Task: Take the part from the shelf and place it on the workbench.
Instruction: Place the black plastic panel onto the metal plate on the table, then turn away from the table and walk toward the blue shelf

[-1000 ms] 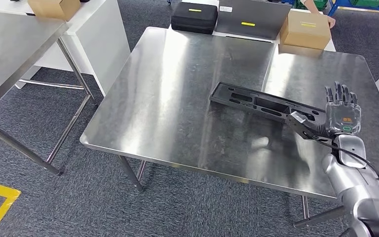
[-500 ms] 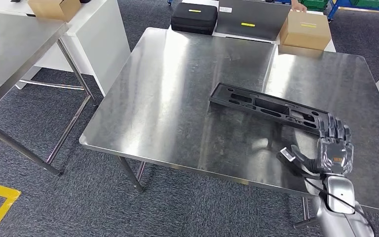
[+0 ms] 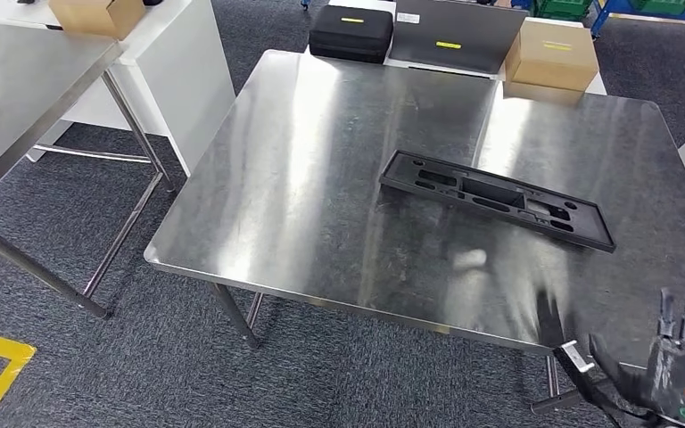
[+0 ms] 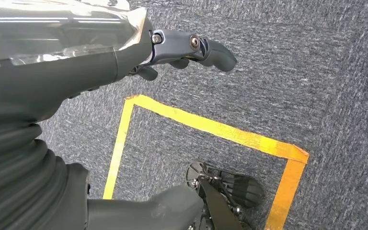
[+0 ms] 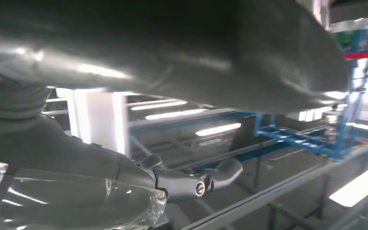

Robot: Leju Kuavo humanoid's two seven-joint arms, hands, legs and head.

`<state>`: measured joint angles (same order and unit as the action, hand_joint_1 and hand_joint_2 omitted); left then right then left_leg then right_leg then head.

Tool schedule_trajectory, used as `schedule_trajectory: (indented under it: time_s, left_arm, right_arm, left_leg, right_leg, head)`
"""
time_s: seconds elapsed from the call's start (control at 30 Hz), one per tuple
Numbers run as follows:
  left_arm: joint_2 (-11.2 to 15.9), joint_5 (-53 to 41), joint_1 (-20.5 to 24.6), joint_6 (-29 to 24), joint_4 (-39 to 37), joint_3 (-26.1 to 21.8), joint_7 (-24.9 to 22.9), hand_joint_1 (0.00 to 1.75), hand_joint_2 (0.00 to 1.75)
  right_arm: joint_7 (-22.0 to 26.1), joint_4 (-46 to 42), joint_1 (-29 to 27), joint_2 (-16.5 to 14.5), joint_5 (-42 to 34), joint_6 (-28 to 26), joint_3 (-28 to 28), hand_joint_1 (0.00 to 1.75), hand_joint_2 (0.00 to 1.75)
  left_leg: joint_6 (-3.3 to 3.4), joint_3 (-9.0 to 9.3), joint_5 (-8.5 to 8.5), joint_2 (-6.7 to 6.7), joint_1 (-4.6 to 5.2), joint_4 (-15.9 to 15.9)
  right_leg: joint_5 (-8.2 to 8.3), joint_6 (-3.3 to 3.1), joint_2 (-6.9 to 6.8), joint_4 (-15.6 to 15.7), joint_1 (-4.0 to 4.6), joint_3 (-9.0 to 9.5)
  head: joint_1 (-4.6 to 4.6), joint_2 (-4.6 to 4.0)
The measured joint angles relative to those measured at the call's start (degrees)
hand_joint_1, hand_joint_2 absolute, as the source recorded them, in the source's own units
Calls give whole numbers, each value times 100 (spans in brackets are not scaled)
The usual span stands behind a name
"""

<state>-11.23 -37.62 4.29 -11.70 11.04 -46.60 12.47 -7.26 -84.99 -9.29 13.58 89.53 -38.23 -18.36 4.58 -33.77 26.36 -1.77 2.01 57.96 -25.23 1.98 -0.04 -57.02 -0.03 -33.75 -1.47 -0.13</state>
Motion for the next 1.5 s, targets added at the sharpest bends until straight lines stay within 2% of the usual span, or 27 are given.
schedule_trajectory:
  time_s: [0.13, 0.23, 0.3, 0.37, 0.5, 0.57, 0.63, 0.7, 0.8, 0.87, 1.0, 1.07, 1.13, 1.27, 1.37, 1.5]
  left_arm:
    - [-16, 0, 15, -5, 0, -30, -5, 0, 175]
    - [-20, 28, 18, -23, 0, -68, -26, 0, 175]
    - [-23, 72, 17, -37, 0, -108, -44, 0, 87]
    - [-33, 99, 13, -39, 0, -166, -56, 0, 0]
    - [-82, 109, 22, -39, 0, -259, -55, 0, 175]
    - [-116, 110, 33, -43, 0, -296, -42, 0, 87]
    - [-149, 109, 39, -46, 0, -336, -28, 0, 0]
    - [-169, 73, 42, -45, 0, -359, -30, 0, 0]
    - [-175, -43, 43, -40, 0, -360, -81, 0, 0]
    - [-175, -104, 43, -54, 0, -360, -130, 0, 0]
    - [-186, -212, 53, -73, 0, -358, -194, 0, 0]
    - [-189, -296, 55, -61, 0, -348, -212, 0, 0]
    - [-185, -422, 56, 3, 0, -316, -221, 0, 0]
    - [-85, -821, 52, 368, 0, -127, -186, 0, 0]
    - [-4, -1014, 54, 498, 0, 46, -178, 0, 0]
    - [46, -1174, 59, 629, 0, 225, -195, 0, 0]
  right_arm:
    - [115, -387, -295, -148, -3, 1, -322, 0, 0]
    - [720, -590, -534, -345, -209, 0, -531, 0, 0]
    - [1474, -743, -817, -628, -486, 1, -729, 0, 0]
    - [2299, -822, -1057, -1062, -694, 1, -1015, 0, 0]
    - [3534, -673, -1083, -1930, -445, 2, -1763, 0, 0]
    - [3940, -360, -882, -2322, -276, 2, -2286, 0, 0]
    - [4051, 250, -567, -2552, -169, 2, -2907, 0, 0]
    - [3712, 1127, -226, -2589, -85, 2, -3552, 0, 0]
    - [2701, 2765, 207, -2417, -94, 3, -4295, 0, 0]
    - [2257, 3675, 399, -2289, -94, 2, -4599, 0, 0]
    - [1777, 5089, 734, -2056, -9, 3, -4973, 0, 0]
    - [1619, 5605, 859, -1955, -24, 48, -5056, 0, 87]
    - [1455, 6039, 982, -1887, -135, 430, -5146, 0, 175]
    - [1199, 6653, 1175, -1860, -495, 2221, -5398, 0, 175]
    - [1048, 6903, 1278, -1916, -655, 2649, -5575, 0, 175]
    - [1017, 7076, 1389, -1918, -771, 2706, -5760, 0, 0]
  left_leg:
    - [9, 22, 9, 38, 3, 0]
    - [10, 34, 10, 39, 4, 0]
    - [10, 49, 20, 31, 4, -1]
    - [6, 54, 30, 29, 2, -2]
    - [-8, 63, 41, 60, -6, -4]
    - [-13, 73, 44, 66, -10, -4]
    - [-16, 83, 47, 68, -10, -5]
    - [-16, 91, 51, 65, -9, -6]
    - [-13, 91, 52, 64, -3, -6]
    - [-11, 90, 50, 66, 3, -5]
    - [-9, 96, 50, 73, 4, -4]
    - [-9, 96, 50, 73, 3, -4]
    - [-10, 96, 50, 73, 2, -5]
    - [-11, 96, 50, 73, -3, -5]
    - [-11, 97, 50, 74, -4, -5]
    - [-13, 99, 48, 74, -10, -5]
  right_leg:
    - [-3, -3, 27, 1, -3, 1]
    - [-9, -8, 25, 3, -6, -9]
    - [-23, -20, 18, 3, -6, -8]
    - [-32, -32, 15, 2, -6, 17]
    - [-30, -40, 46, 1, 0, 37]
    - [-32, -43, 53, 1, 2, 33]
    - [-39, -49, 54, 1, 3, 16]
    - [-50, -56, 54, 2, 3, 9]
    - [-50, -56, 54, 2, 1, 38]
    - [-45, -56, 55, 1, -1, 65]
    - [-43, -57, 60, 1, -3, 69]
    - [-44, -57, 59, 1, -3, 69]
    - [-44, -58, 59, 1, -3, 70]
    - [-44, -59, 59, 1, -1, 72]
    - [-44, -59, 59, 1, 0, 72]
    - [-44, -60, 59, 1, 2, 73]
  head:
    - [2, 0]
    - [3, 0]
    - [4, 0]
    - [2, 0]
    - [-1, 0]
    - [-1, 0]
    - [-1, 0]
    - [2, 0]
    - [5, 0]
    - [2, 0]
    - [0, 0]
    - [2, 0]
    - [1, 0]
    - [3, 0]
    - [-2, 0]
    - [2, 0]
